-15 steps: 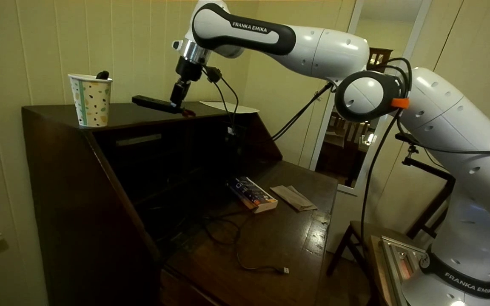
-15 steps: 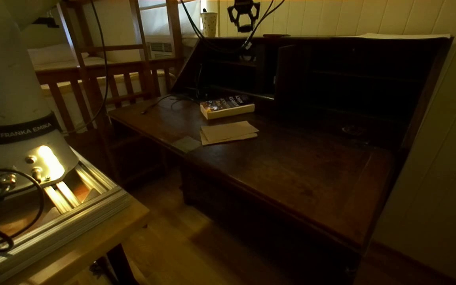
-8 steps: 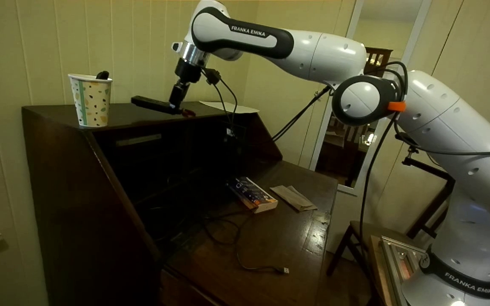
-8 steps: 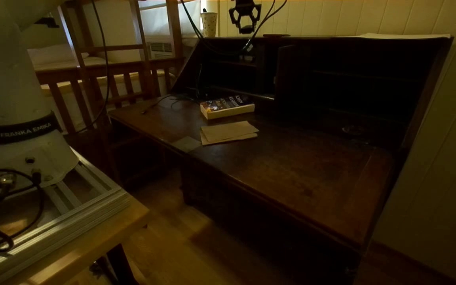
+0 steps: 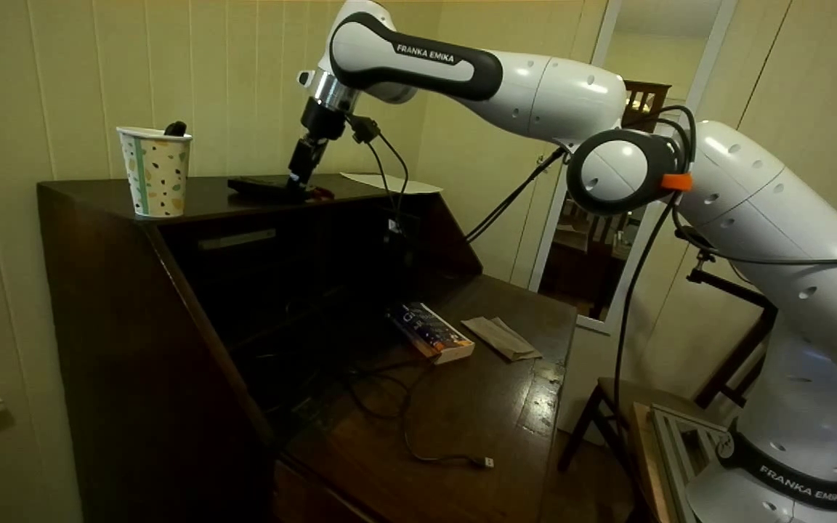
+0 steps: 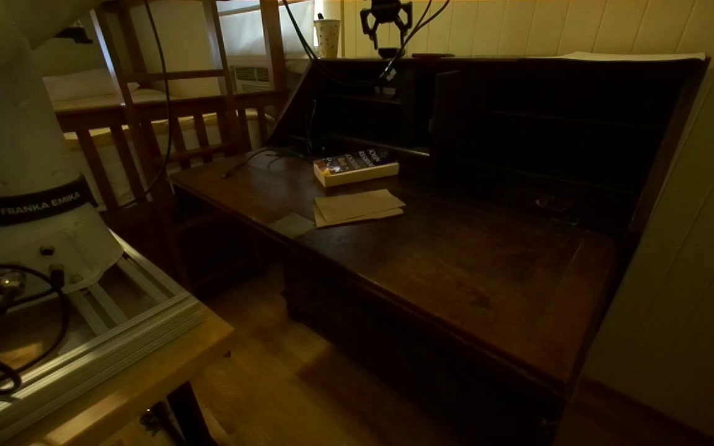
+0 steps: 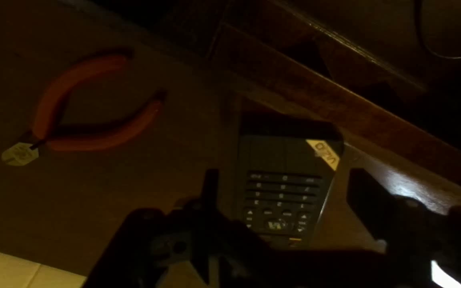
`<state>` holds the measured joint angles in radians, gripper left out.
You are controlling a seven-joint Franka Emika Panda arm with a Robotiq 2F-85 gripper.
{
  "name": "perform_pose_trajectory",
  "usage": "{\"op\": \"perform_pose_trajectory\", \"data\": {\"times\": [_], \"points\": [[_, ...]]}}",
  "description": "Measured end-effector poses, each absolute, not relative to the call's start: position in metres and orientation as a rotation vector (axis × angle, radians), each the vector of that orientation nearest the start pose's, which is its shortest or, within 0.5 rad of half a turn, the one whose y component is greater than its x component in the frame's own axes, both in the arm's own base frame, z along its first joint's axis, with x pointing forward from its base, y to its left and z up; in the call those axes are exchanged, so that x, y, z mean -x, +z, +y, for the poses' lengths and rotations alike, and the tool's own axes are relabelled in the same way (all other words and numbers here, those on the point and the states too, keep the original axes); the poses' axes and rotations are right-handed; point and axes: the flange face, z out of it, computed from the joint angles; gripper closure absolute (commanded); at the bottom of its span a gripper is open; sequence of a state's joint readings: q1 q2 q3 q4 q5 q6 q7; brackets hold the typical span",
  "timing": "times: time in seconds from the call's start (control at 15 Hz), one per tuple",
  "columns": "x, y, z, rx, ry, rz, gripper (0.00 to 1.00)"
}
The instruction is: Put the black remote control on top of the cabinet then place the pliers on the top shelf of the cabinet.
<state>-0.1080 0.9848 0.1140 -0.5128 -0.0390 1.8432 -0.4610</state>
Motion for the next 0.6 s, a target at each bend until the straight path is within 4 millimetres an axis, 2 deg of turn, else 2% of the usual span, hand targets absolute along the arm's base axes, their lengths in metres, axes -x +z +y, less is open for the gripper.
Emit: {"op": "perform_pose_trajectory", "data": {"times": [0.2, 0.33, 0.47, 0.6], "points": [[-0.803, 0.482, -0.057, 3.066, -0.562, -0.605, 0.01], [-0.802, 0.486, -0.059, 3.088, -0.571, -0.508, 0.00], [-0.800, 0.504, -0.062, 3.103, -0.635, -0.349, 0.00], [-0.795, 0.533, -0.067, 3.107, -0.725, -0.187, 0.00]]}}
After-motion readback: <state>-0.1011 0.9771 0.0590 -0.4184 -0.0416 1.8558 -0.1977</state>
